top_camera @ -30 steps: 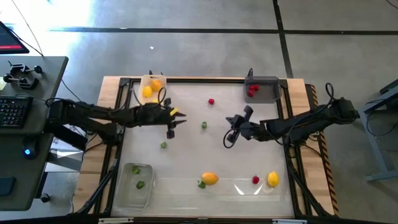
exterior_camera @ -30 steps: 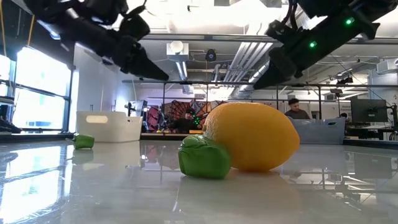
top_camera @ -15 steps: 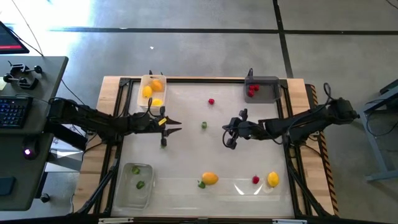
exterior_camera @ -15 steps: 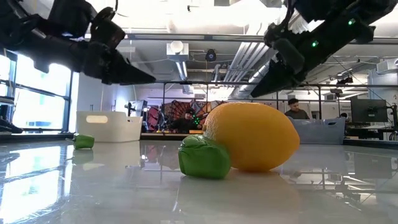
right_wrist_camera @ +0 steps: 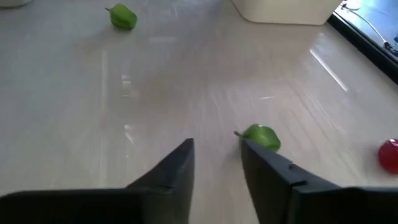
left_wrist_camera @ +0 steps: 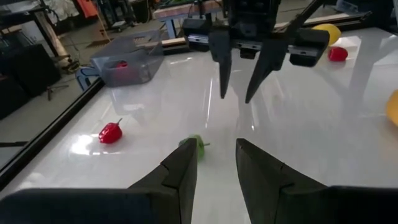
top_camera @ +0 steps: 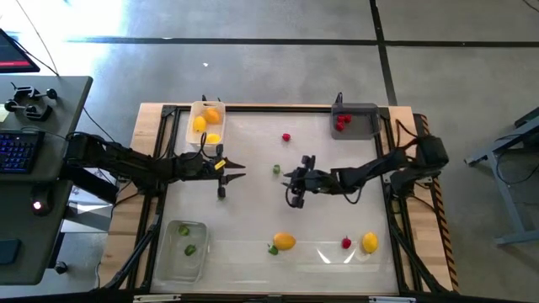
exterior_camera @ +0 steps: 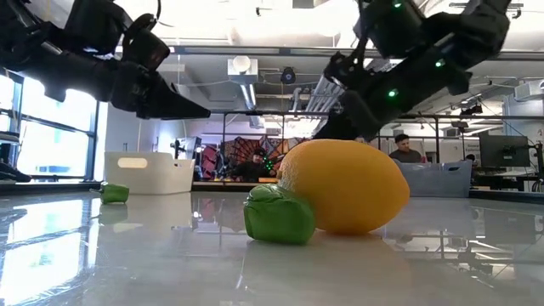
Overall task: Sort produce into baskets
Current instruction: Put the green bell pepper into the gray bin
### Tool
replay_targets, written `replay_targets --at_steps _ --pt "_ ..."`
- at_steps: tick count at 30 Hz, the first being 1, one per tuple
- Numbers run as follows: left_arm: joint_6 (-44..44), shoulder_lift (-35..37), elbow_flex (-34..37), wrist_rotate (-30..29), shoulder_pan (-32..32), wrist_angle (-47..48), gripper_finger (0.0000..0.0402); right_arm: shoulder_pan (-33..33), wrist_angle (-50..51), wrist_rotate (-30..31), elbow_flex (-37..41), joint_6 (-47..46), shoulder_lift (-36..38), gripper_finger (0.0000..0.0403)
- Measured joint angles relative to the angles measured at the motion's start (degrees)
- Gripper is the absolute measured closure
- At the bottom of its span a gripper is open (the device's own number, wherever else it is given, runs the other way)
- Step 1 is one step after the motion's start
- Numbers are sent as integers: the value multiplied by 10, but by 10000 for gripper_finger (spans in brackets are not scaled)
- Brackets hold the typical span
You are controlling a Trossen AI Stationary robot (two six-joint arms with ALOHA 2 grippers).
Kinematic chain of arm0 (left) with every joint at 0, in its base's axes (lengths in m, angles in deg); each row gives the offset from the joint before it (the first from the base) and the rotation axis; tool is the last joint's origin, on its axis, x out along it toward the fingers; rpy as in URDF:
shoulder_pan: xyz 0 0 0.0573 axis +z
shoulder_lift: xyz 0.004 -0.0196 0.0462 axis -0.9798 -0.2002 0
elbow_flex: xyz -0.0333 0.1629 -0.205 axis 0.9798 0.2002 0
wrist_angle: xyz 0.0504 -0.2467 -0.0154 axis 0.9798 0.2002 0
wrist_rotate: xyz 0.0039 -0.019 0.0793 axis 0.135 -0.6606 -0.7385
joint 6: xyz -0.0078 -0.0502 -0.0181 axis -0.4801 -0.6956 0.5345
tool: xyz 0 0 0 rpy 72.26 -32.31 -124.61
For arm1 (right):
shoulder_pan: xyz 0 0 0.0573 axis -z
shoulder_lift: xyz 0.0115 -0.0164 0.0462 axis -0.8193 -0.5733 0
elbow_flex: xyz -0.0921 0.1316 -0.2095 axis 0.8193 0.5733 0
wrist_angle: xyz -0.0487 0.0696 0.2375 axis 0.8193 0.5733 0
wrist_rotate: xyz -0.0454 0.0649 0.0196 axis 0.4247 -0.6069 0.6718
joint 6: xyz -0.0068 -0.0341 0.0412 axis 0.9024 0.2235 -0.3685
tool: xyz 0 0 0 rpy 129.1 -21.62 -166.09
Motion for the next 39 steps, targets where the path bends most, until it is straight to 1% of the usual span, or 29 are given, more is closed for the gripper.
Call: replay_targets --at_steps 3,6,10,12,19,25,28,31,34,37,39 --pt "-2 0 0 0 0 4 306 9 -1 0 -21 0 -22 245" --pt "-4 0 0 0 0 5 306 19 0 0 -39 14 -43 231" --pt "-4 0 0 0 0 5 306 24 1 1 -58 73 -75 230" --pt "-4 0 0 0 0 6 306 28 0 0 -70 83 -90 231" --pt "-4 -5 0 0 0 9 306 45 32 1 -110 86 -134 231" --pt "-4 -23 0 -1 0 7 306 49 51 5 -123 89 -140 233" --pt "-4 -29 0 -3 0 6 306 49 51 6 -123 90 -140 249" --pt "-4 -30 0 -5 0 5 306 48 51 14 -123 90 -140 278" --pt "-4 -30 0 -5 1 5 306 48 54 40 -123 90 -140 319" --pt "-4 -30 0 -7 1 5 306 48 63 46 -123 92 -140 371" --pt "-4 -30 0 -11 1 5 306 48 62 47 -123 103 -140 394"
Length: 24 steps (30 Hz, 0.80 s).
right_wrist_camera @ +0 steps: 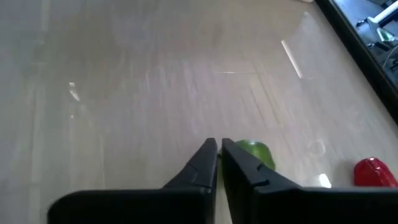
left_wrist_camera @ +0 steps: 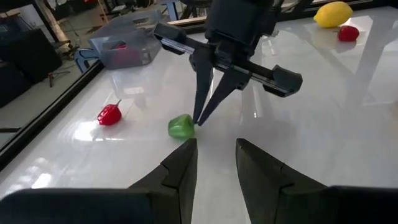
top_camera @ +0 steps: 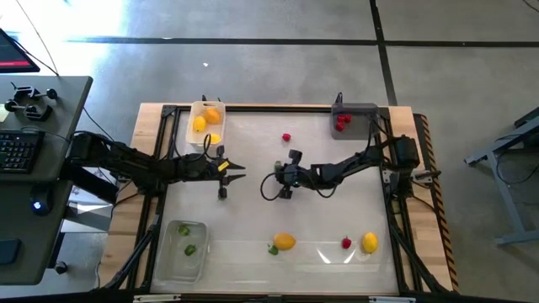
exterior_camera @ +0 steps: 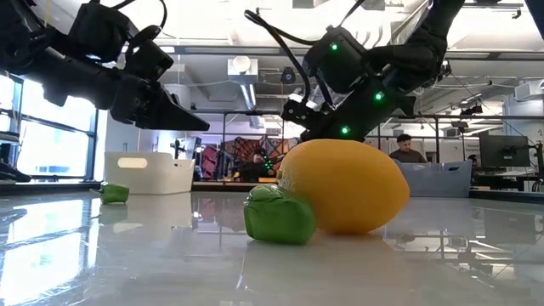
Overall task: Sort produce into baskets
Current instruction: Put the green bell pepper into the gray bin
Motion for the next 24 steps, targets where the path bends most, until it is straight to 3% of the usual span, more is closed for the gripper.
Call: replay_targets --at_steps 10,16,24 --pt "-9 -3 0 8 0 5 306 -22 -32 6 0 1 24 401" --pt "-15 -46 0 20 -1 0 303 -32 -109 -66 0 -20 31 402" --pt "44 -124 -41 -50 -37 -5 258 -47 -168 -110 0 -19 32 402"
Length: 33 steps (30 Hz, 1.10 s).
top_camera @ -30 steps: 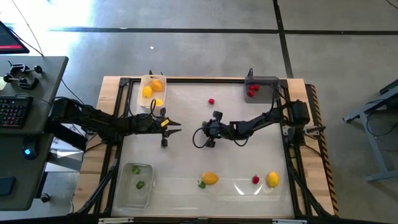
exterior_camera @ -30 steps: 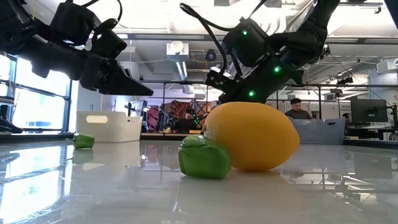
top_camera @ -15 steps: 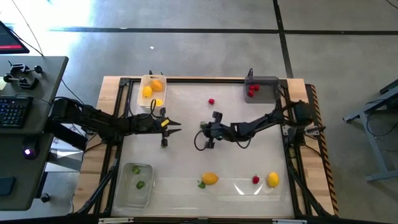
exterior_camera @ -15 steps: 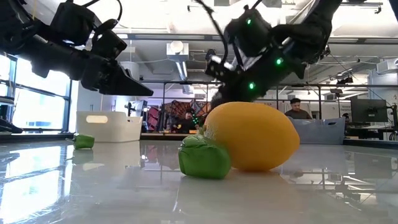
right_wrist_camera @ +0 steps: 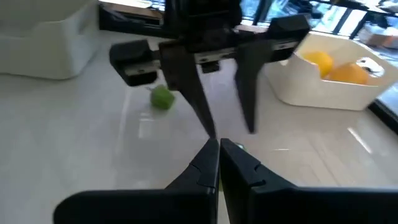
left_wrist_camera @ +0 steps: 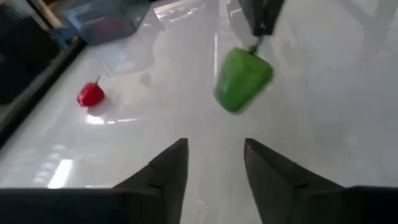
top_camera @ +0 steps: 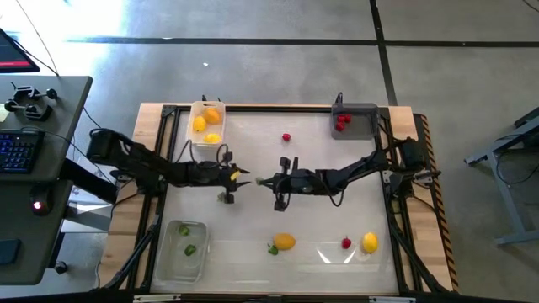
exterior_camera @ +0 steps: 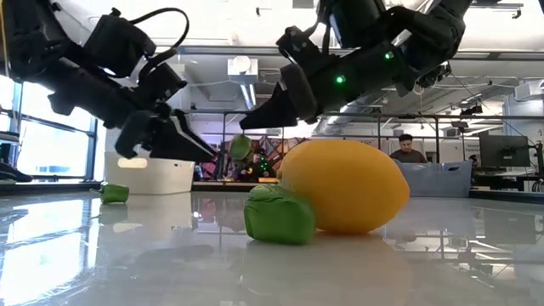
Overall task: Sort produce into baskets
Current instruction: Put the green bell pepper into the gray bin
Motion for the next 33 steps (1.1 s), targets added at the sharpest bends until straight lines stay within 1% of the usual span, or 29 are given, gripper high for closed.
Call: replay_targets --at_steps 4,8,11,15,21,26,33 --pt "6 -24 -25 -39 -24 0 222 -4 -13 -14 0 0 0 403" --pt "26 -39 -40 -42 -41 2 195 -8 -17 -17 0 0 0 403" --pt "31 -40 -44 -42 -49 0 187 -11 -19 -18 0 3 0 403" --pt "31 -41 -52 -47 -54 1 190 -11 -19 -18 0 3 0 403" --pt "30 -41 -56 -55 -54 0 221 -10 -23 -18 0 3 0 403" --pt "30 -41 -56 -37 -55 0 269 -11 -23 -18 0 3 0 403" --pt "36 -41 -56 -36 -56 2 333 -11 -23 -18 0 1 0 403"
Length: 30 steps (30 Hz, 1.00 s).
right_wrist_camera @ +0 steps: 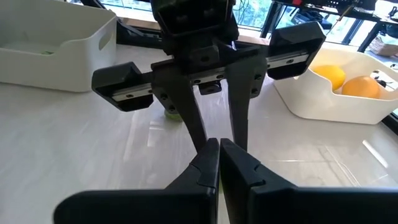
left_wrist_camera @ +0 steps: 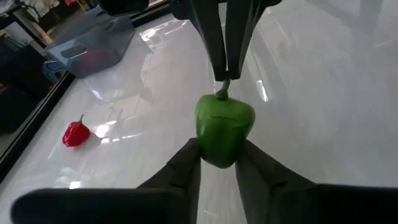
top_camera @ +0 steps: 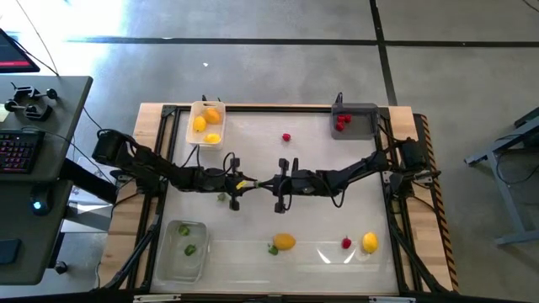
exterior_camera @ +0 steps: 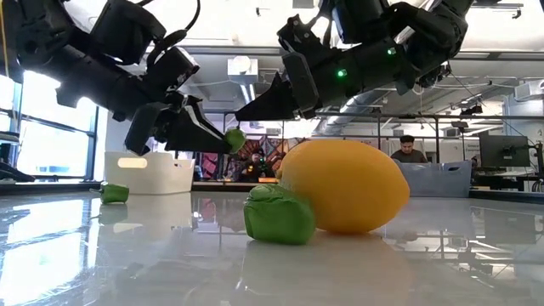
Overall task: Sort produce into baskets
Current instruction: Put the green bell pepper into the gray bin
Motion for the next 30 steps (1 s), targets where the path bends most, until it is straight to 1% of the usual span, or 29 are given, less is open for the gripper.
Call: replay_targets --at_steps 2,5,8,10,14,16,18,20,23,26,30 --pt "3 0 0 0 -1 0 343 0 2 0 0 -14 0 403" --pt "2 0 0 0 -1 1 348 0 3 5 0 -27 0 402" --pt "-1 0 0 -1 -1 6 348 -1 10 25 0 -26 2 390" --pt "-1 0 0 -2 -1 8 349 -3 22 44 0 -27 10 371" --pt "-1 0 0 -1 -1 14 349 -11 63 91 0 -43 46 314" --pt "4 1 0 -1 0 17 350 -17 97 112 0 -47 70 284" --pt "10 12 -2 -1 0 40 350 -23 140 121 0 -43 96 261" --pt "14 36 -17 5 0 102 350 -27 186 128 0 -47 119 245" --pt "13 79 -55 56 -3 241 350 -27 241 144 0 -65 138 244" --pt "10 123 -107 97 -16 419 350 -26 264 148 0 -77 139 258" --pt "-26 168 -186 124 -50 648 350 -25 267 147 0 -76 126 283"
